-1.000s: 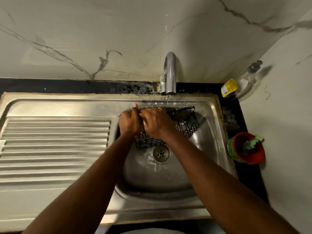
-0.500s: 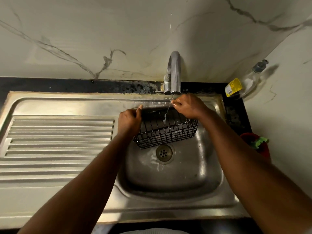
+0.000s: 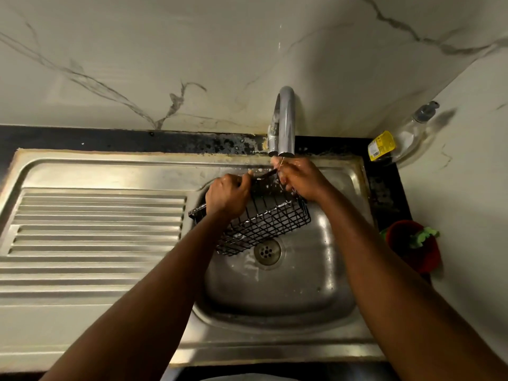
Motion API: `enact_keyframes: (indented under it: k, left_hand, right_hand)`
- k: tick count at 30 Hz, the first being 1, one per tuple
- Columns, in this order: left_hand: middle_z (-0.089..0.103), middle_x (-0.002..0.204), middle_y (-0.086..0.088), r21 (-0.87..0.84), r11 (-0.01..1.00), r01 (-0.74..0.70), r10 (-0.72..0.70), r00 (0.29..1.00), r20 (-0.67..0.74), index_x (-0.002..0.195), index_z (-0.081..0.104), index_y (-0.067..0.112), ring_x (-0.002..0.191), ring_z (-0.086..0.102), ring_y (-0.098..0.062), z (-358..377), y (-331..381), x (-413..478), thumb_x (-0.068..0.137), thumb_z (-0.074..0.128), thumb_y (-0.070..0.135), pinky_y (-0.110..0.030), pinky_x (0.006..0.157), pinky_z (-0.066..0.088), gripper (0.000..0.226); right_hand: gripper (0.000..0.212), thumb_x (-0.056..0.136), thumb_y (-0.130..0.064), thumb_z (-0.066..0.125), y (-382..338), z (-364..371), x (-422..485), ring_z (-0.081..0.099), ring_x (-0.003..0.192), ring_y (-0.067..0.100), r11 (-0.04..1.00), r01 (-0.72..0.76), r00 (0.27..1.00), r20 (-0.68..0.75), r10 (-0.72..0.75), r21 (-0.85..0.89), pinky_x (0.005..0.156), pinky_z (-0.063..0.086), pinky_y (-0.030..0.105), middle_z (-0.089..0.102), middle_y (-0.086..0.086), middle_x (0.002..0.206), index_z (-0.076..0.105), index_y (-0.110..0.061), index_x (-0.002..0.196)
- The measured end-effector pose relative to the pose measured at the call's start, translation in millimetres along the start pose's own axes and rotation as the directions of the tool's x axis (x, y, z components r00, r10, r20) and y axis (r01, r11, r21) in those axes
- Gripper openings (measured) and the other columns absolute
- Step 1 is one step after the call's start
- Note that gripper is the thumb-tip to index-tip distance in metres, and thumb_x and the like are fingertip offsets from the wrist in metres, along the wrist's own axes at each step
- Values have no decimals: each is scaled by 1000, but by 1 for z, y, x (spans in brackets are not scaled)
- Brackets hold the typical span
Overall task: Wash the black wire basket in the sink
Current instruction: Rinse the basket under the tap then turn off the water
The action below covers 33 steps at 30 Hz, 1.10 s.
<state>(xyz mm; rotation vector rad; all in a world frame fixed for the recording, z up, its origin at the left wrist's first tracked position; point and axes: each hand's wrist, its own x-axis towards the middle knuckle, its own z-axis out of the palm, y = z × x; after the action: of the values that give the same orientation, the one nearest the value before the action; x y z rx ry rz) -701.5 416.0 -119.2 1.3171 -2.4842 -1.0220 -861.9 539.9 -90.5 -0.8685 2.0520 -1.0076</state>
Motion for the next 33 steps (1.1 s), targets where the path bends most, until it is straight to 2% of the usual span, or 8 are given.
enact_keyframes:
  k: [6, 8, 10, 16, 21, 26, 30, 33]
  left_hand:
    - [74, 85, 2, -477, 863, 165, -143, 986, 82, 87, 70, 20, 80, 69, -14, 18, -24, -10, 97, 51, 68, -36, 80, 57, 53]
    - [76, 93, 2, -625, 748, 223, -188, 974, 123, 92, 70, 22, 90, 71, -15, 23, -31, -16, 91, 57, 71, -39, 88, 57, 51]
    - [65, 69, 0, -604, 752, 263, -200, 965, 170, 79, 65, 17, 66, 62, -15, 24, -32, -21, 92, 55, 73, -33, 67, 50, 58]
    - [63, 70, -3, -648, 739, 182, -125, 983, 134, 83, 65, 16, 63, 59, -15, 7, -8, -20, 107, 41, 58, -35, 62, 50, 54]
    - [67, 75, -10, -714, 667, 213, -163, 977, 140, 84, 65, 8, 65, 58, -15, -8, 11, -6, 95, 62, 63, -28, 61, 48, 57]
    - [73, 77, 2, -732, 599, 324, -333, 932, 140, 83, 65, 15, 77, 72, -13, -6, 26, 0, 97, 57, 62, -30, 70, 57, 50]
    - [78, 99, -13, -738, 552, 389, -375, 906, 196, 110, 72, 4, 95, 75, -29, 7, 7, 4, 73, 46, 92, -51, 93, 59, 99]
    - [79, 102, -11, -771, 495, 401, -381, 898, 222, 112, 72, 7, 94, 77, -26, -8, 11, -5, 82, 48, 87, -45, 86, 62, 89]
  right_hand:
    - [47, 105, -50, 47, 17, -4, -7, 60, 69, 18, 967, -125, 982, -108, 152, 223, 66, 45, 31, 65, 1, 75, 68, -11, 90]
    - [47, 104, -50, 50, 20, -7, -4, 57, 63, 15, 984, -156, 982, -95, 165, 89, 67, 43, 32, 62, -6, 64, 66, -16, 76]
    - [48, 105, -45, 51, 17, -8, -2, 49, 56, 13, 984, -158, 987, -53, 154, -84, 62, 37, 31, 55, -9, 55, 58, -18, 65]
    - [44, 106, -46, 45, -9, 3, 8, 60, 73, 20, 924, -34, 999, 9, 41, -382, 61, 40, 32, 61, 4, 77, 58, -18, 73]
    - [47, 105, -51, 36, -34, 10, 16, 58, 80, 20, 784, 2, 1000, 14, 9, -621, 57, 34, 27, 61, 6, 94, 68, -16, 103]
    - [40, 108, -43, 30, -56, 47, 3, 60, 103, 25, 709, 107, 994, 59, -93, -697, 97, 43, 43, 68, 7, 114, 63, -22, 117]
    - [43, 108, -49, 29, -48, 61, -16, 52, 129, 24, 713, 204, 977, 98, -187, -671, 115, 31, 49, 60, 1, 134, 56, -23, 129]
    - [60, 104, -67, 22, -28, 31, -14, 41, 143, 26, 804, 57, 994, 112, 12, -591, 119, 27, 51, 45, 1, 157, 44, -33, 148]
